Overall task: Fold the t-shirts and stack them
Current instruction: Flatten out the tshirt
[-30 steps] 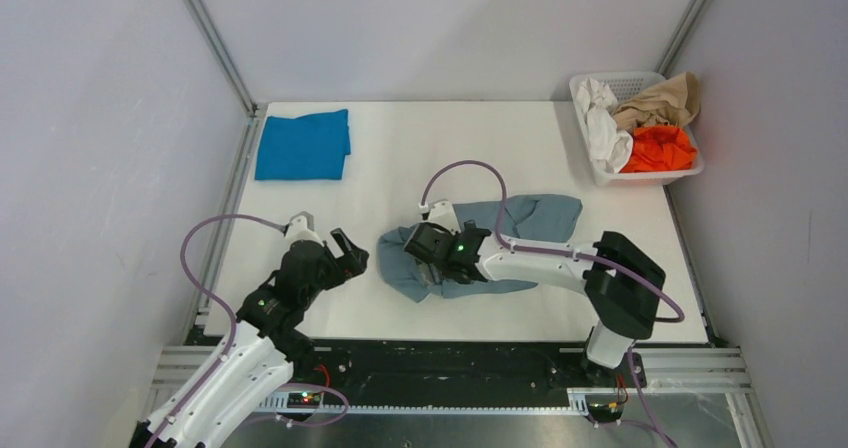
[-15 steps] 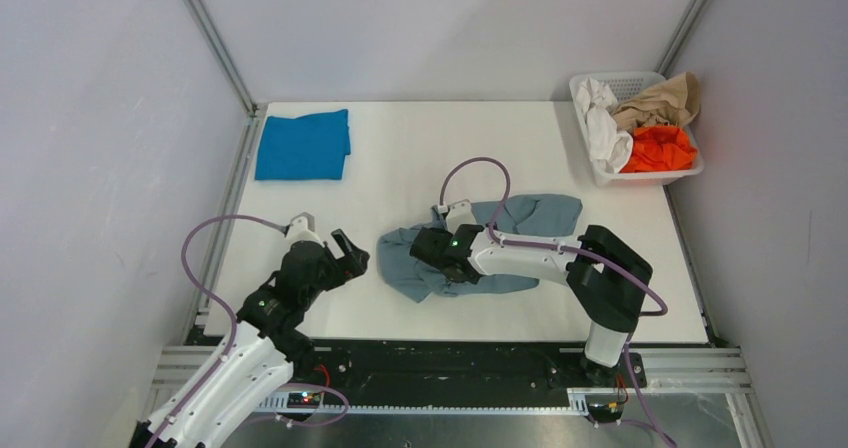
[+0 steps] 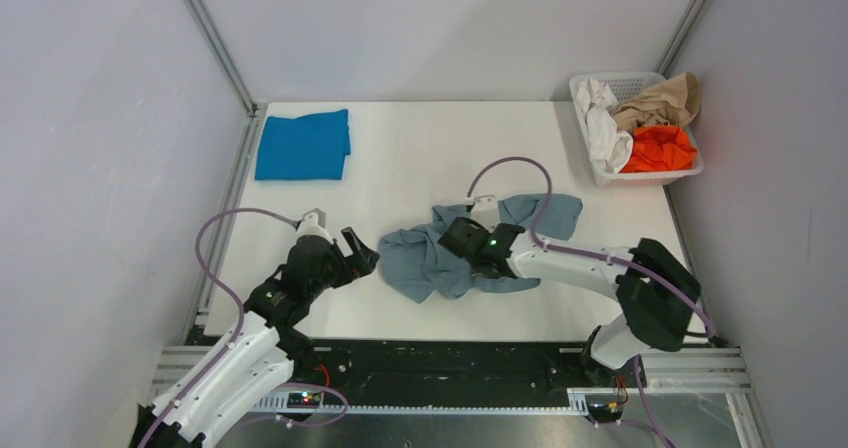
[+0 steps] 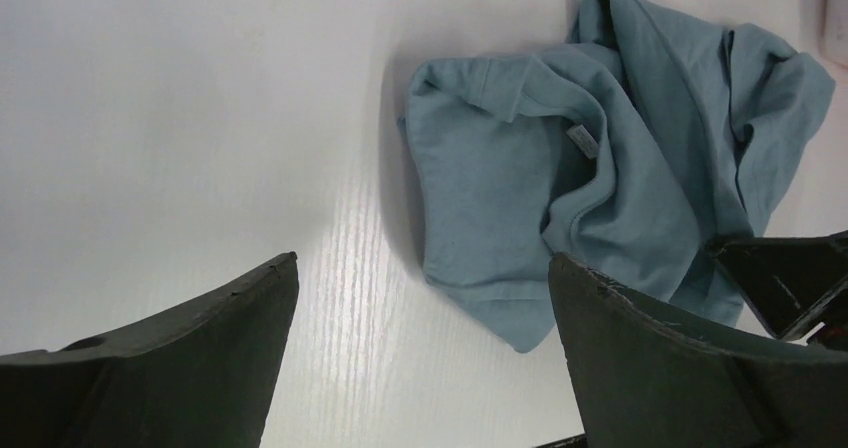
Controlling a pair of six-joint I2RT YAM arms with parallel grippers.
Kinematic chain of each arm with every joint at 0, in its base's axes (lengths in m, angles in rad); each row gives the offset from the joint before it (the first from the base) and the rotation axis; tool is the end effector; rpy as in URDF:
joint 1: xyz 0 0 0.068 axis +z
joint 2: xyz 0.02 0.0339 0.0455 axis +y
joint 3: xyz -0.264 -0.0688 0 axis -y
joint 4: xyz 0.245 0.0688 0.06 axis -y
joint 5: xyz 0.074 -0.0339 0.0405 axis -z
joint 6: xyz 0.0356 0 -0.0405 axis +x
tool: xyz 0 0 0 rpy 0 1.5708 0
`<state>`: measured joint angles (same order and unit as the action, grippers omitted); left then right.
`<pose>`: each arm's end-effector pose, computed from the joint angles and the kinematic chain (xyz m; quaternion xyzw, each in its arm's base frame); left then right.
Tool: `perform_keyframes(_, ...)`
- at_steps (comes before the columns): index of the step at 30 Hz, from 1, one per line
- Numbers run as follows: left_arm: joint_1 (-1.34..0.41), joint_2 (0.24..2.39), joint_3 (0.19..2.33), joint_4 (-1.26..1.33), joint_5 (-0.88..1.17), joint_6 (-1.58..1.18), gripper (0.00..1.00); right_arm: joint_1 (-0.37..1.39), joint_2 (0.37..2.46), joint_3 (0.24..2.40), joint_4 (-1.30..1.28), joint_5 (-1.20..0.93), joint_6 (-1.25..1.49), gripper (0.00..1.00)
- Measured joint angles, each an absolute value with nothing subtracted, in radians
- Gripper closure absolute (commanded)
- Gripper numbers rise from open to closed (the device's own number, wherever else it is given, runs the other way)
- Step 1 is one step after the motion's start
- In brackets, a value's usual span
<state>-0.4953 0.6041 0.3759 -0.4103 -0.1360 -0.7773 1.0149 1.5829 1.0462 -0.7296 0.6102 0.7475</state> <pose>0.1278 -0.0636 0.2014 -0.1555 0.8781 -0.2176 0.3967 0.1732 0.2401 0.2053 -0.0805 0.9404 -0.0773 0.3211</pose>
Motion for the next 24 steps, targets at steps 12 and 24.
perform_keyframes(12,-0.606,0.766,0.451,-0.276,-0.047,-0.766,0.02,0.828,1.398,0.794,-0.466,0.301,0.664,1.0)
perform_keyframes(24,-0.734,1.246,0.658,-0.083,0.058,-0.732,0.08,0.661,1.148,0.579,-0.255,0.046,0.65,1.0)
